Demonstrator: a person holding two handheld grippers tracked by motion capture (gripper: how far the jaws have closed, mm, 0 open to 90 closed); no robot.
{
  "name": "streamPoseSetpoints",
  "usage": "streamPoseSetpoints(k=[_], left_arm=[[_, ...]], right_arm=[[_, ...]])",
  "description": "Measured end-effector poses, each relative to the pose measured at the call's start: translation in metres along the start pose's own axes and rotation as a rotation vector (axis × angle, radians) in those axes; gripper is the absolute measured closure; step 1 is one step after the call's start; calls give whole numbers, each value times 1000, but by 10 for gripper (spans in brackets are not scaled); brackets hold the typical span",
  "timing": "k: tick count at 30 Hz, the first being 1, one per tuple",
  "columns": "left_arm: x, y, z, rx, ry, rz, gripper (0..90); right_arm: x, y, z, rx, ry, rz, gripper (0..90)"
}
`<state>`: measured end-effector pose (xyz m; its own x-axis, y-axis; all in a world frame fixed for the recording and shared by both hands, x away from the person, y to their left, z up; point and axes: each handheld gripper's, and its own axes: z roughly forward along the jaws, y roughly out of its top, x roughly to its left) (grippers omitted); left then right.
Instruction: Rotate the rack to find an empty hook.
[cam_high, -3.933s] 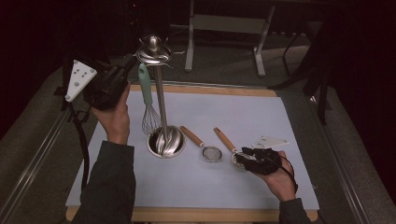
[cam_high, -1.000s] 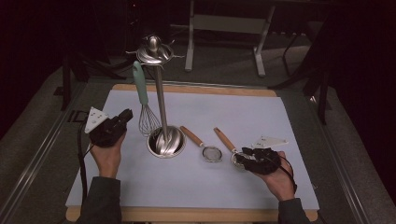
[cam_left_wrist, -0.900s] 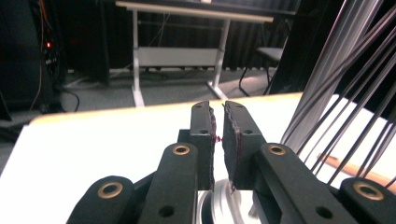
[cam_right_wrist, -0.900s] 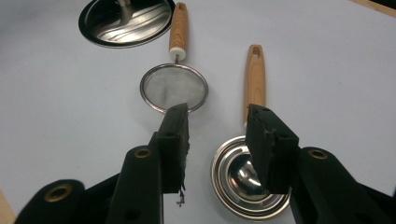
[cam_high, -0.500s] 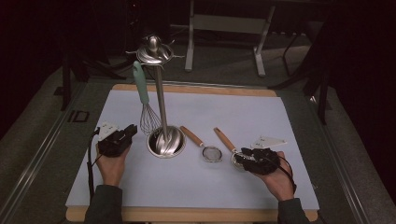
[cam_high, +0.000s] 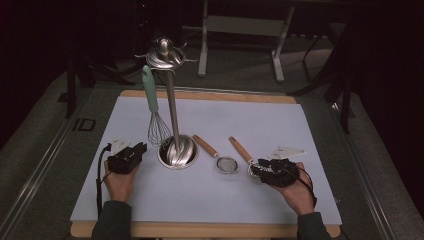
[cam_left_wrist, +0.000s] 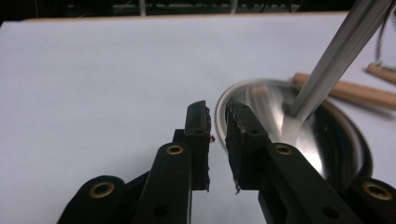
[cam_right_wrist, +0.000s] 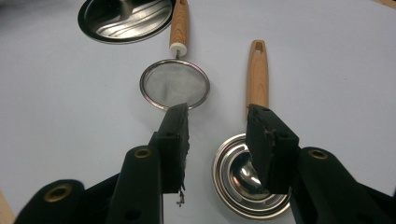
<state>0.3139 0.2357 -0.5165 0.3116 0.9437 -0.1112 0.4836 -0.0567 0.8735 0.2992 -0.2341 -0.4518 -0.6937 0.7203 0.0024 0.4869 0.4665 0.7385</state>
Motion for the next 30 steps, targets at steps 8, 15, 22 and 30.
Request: streamPoseSetpoints(k=[8, 15, 22, 30], left_arm=[[2, -13, 8, 33, 6, -14, 784], [2, -19, 11, 44, 12, -16, 780], [-3, -19, 13, 66, 37, 31, 761], [-6, -19, 16, 92, 48, 49, 743]], right_arm=[[0, -1, 3, 10, 4, 3, 587], [-3, -3, 7, 20, 3, 15, 587], [0, -1, 17, 44, 8, -2, 588], [4, 9, 28, 58, 17, -26, 589]])
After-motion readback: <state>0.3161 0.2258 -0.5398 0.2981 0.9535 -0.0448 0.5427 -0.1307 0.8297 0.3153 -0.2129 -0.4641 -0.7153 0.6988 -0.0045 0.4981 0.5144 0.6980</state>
